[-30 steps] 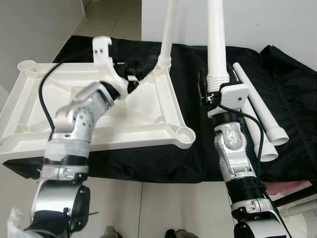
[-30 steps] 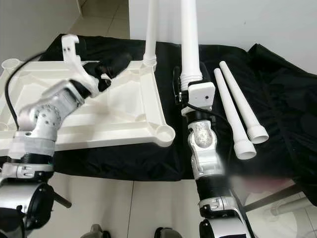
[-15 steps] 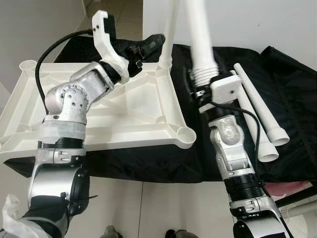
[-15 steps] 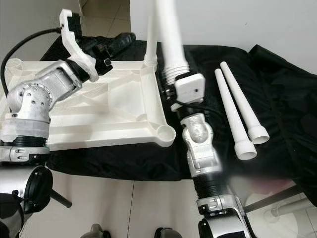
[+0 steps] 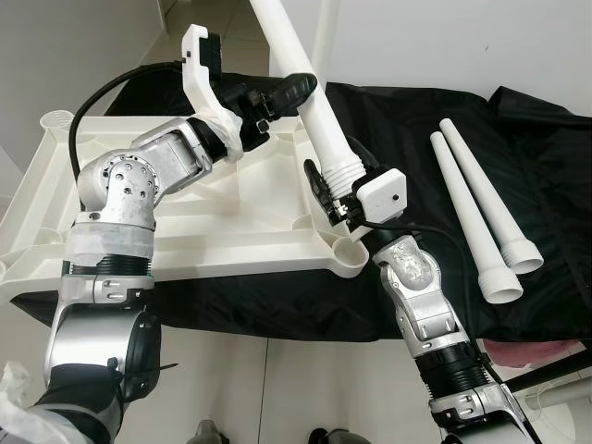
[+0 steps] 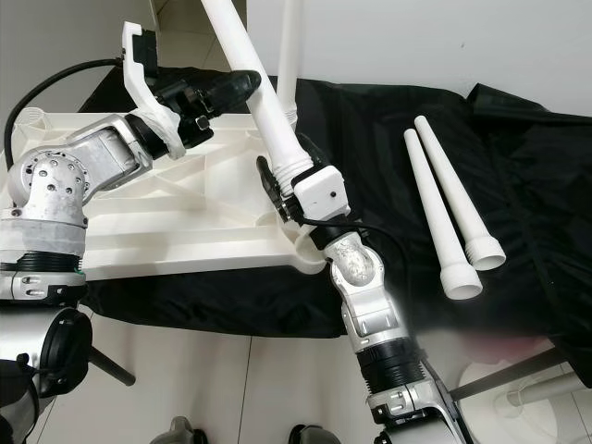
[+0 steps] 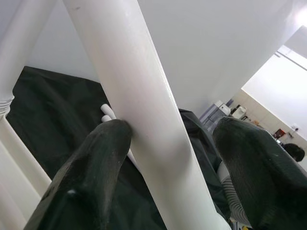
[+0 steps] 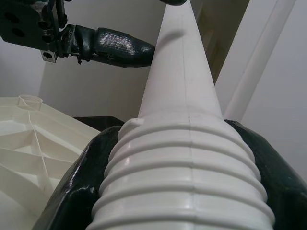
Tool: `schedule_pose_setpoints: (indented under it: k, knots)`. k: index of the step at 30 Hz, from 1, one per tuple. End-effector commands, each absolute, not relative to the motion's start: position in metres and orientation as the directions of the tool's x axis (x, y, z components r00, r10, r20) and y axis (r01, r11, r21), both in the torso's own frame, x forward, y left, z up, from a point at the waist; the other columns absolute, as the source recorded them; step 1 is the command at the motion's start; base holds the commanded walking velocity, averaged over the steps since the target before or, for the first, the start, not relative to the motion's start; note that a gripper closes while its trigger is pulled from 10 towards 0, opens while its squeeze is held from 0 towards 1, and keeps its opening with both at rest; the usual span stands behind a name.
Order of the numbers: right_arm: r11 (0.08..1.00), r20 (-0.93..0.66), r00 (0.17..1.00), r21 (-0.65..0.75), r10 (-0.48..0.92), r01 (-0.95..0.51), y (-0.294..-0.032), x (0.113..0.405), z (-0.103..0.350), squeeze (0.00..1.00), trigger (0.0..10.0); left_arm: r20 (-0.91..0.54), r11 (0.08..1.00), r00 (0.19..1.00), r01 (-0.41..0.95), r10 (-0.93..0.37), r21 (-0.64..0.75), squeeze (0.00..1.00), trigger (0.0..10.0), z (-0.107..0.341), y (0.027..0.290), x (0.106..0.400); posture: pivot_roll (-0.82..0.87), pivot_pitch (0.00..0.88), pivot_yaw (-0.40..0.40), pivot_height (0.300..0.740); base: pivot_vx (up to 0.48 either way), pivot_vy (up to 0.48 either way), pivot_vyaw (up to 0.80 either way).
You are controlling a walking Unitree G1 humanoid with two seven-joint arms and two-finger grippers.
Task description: Building children table
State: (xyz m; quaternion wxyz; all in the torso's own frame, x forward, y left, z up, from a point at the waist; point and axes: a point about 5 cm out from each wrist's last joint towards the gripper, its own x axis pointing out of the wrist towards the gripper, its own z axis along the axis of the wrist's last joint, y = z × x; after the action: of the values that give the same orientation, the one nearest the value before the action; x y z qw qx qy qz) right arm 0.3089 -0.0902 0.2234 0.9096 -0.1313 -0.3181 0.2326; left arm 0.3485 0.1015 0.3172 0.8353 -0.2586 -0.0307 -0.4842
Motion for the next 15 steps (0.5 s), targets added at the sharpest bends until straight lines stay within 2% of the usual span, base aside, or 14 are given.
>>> schedule_pose_setpoints:
  k: [1,4,5,6,7,13,14,15]
  knots:
    - [0.837,0.502,0.676,-0.409,0.540,-0.364,-0.0861,0.3056,0.2218,0.00,10.0,0.401,0.104,0.207,0.959,-0.893,-0.263,0.00,10.0,0.3260,0.0900,0.3306,0.01,0.076,-0.013,0.740,0.000,0.000,0.00]
    - [0.837,0.502,0.676,-0.409,0.540,-0.364,-0.0861,0.3056,0.2218,0.00,10.0,0.401,0.104,0.207,0.959,-0.893,-0.263,0.00,10.0,0.3260,0.0900,0.3306,0.01,0.076,-0.013,0.740,0.000,0.000,0.00]
    - [0.833,0.495,0.677,-0.414,0.544,-0.367,-0.0864,0.3053,0.2199,0.00,10.0,0.396,0.105,0.206,0.959,-0.895,-0.262,0.36,10.0,0.3247,0.0890,0.3313,0.01,0.074,-0.013,0.740,0.000,0.000,0.00]
    - [0.833,0.495,0.677,-0.414,0.544,-0.367,-0.0864,0.3053,0.2199,0.00,10.0,0.396,0.105,0.206,0.959,-0.895,-0.262,0.36,10.0,0.3247,0.0890,0.3313,0.01,0.074,-0.013,0.740,0.000,0.000,0.00]
    - [0.830,0.488,0.679,-0.418,0.548,-0.369,-0.0865,0.3046,0.2177,0.00,10.0,0.383,0.111,0.208,0.959,-0.900,-0.261,1.00,10.0,0.3228,0.0878,0.3319,0.01,0.075,-0.010,0.740,0.000,0.000,0.00]
    - [0.826,0.481,0.680,-0.422,0.553,-0.373,-0.0866,0.3036,0.2159,0.00,10.0,0.369,0.127,0.221,0.957,-0.903,-0.262,1.00,10.0,0.3209,0.0869,0.3332,0.00,0.074,-0.010,0.740,0.000,0.000,0.00]
    - [0.821,0.470,0.683,-0.426,0.559,-0.379,-0.0868,0.3018,0.2123,0.00,10.0,0.342,0.166,0.261,0.944,-0.903,-0.284,0.92,10.0,0.3170,0.0864,0.3385,0.00,0.076,-0.009,0.740,0.000,0.000,0.00]
    - [0.821,0.470,0.683,-0.426,0.559,-0.379,-0.0868,0.3018,0.2123,0.00,10.0,0.342,0.166,0.261,0.944,-0.903,-0.284,0.92,10.0,0.3170,0.0864,0.3385,0.00,0.076,-0.009,0.740,0.000,0.000,0.00]
